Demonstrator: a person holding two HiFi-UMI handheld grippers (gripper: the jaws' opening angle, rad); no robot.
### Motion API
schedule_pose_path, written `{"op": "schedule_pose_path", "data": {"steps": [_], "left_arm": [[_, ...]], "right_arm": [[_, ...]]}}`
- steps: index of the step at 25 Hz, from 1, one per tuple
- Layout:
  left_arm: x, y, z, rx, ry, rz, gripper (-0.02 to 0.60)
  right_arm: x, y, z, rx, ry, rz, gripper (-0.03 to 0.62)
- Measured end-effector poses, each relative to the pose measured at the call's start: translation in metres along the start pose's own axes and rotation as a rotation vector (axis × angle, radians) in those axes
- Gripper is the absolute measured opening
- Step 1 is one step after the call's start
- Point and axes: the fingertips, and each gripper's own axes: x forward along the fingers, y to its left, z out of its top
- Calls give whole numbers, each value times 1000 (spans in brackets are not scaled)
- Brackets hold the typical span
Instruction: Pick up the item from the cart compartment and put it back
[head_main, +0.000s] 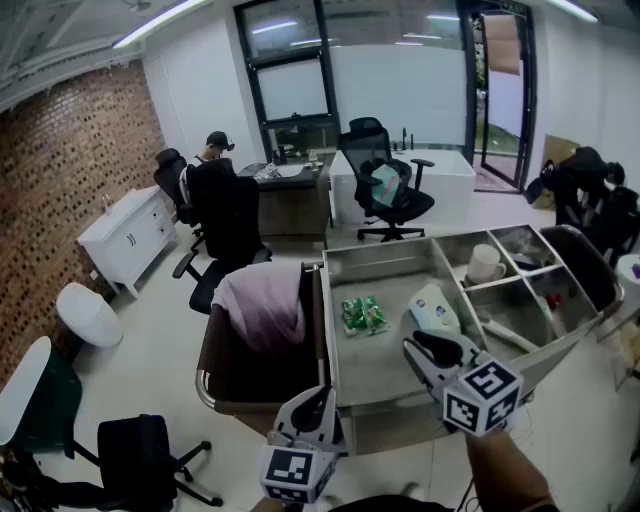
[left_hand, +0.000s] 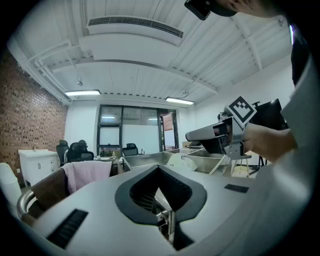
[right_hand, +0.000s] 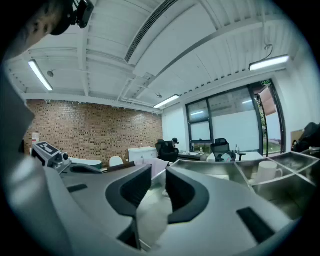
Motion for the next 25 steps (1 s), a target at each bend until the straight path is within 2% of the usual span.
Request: {"op": "schedule_pose_path", "data": {"steps": [4, 12, 25], "left_arm": [[1, 3, -3, -5, -9, 0, 0], [1, 5, -1, -4, -1, 3, 0], [3, 7, 0, -3, -5, 3, 0]], "right_arm": [[17, -4, 10, -29, 11, 2, 237], [63, -25, 22, -79, 49, -29, 399], [147, -54, 10, -99, 210, -43, 400]]}}
